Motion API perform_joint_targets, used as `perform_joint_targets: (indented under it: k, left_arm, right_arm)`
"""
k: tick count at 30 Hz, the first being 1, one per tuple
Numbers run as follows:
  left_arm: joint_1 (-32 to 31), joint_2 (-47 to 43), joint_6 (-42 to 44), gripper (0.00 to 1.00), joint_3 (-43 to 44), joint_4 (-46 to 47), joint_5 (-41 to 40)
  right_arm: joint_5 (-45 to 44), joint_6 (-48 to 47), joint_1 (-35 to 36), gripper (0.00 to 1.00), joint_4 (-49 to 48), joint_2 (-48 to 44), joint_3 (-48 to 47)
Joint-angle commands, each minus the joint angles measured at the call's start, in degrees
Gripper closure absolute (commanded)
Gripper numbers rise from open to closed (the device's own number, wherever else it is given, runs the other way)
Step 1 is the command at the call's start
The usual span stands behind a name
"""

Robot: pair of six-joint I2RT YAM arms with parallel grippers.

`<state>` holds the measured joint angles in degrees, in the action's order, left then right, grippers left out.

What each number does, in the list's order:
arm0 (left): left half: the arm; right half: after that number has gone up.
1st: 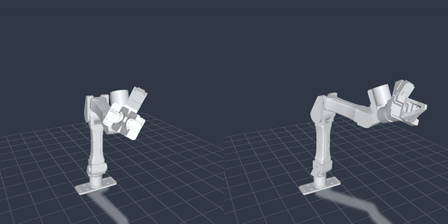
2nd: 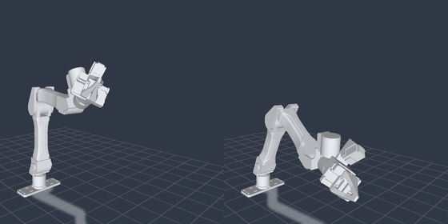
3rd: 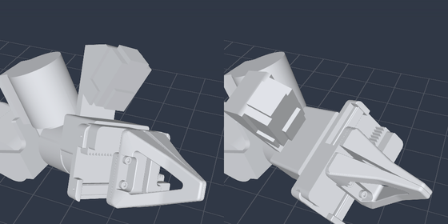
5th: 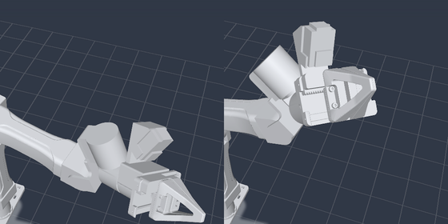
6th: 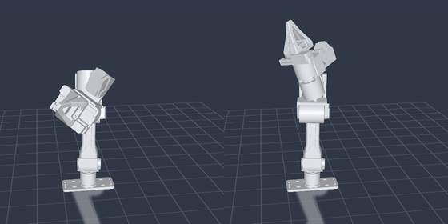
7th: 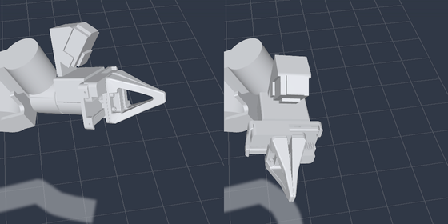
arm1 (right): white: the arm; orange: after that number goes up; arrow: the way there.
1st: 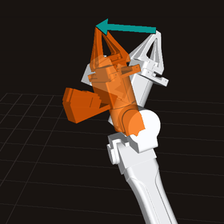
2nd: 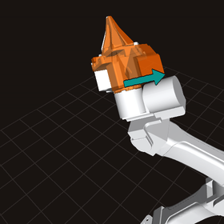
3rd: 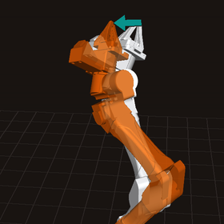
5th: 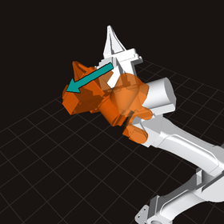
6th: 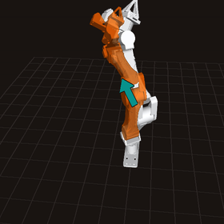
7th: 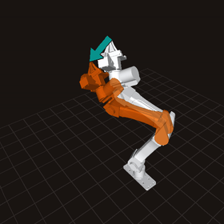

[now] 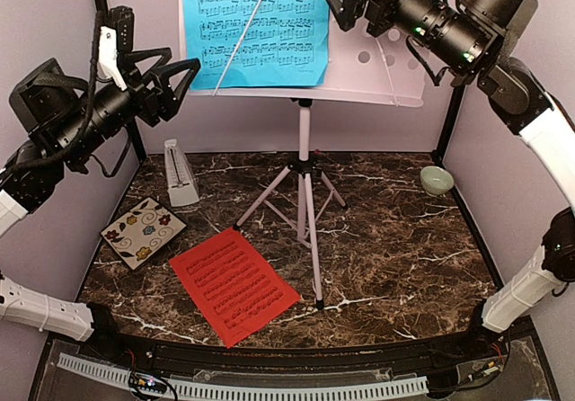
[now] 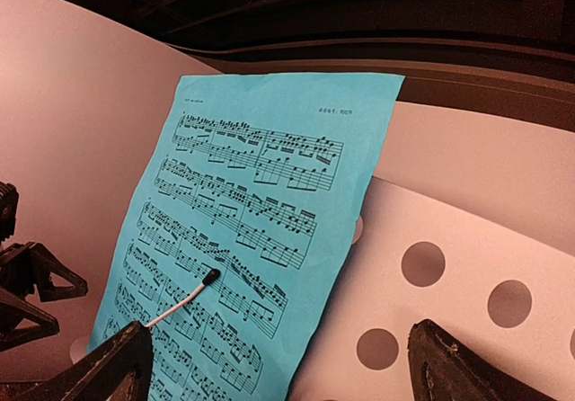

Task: Set up the instrument practice props

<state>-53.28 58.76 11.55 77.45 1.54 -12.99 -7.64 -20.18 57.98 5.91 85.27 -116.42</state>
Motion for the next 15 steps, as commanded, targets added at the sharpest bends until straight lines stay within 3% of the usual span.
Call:
perform_joint_targets:
  k: [1, 9, 15]
  left_arm:
    - [-0.25, -2.28, -3.36, 0.28, -0.98, -2.92, -3.26]
    - [-0.16, -5.0, -13.3, 0.27, -3.22, -14.81, -10.46]
    - [0.77, -7.17, -23.13, 0.27, -5.99, -22.43, -12.48]
  right_arm:
    - [-1.31, 1.42, 0.47, 0.0, -1.36, -2.52, 2.77]
    - [5.08, 4.53, 0.87, 0.0, 6.87, -5.91, 5.0]
    - [13.81, 7.65, 1.44, 0.0, 10.27, -10.34, 12.24]
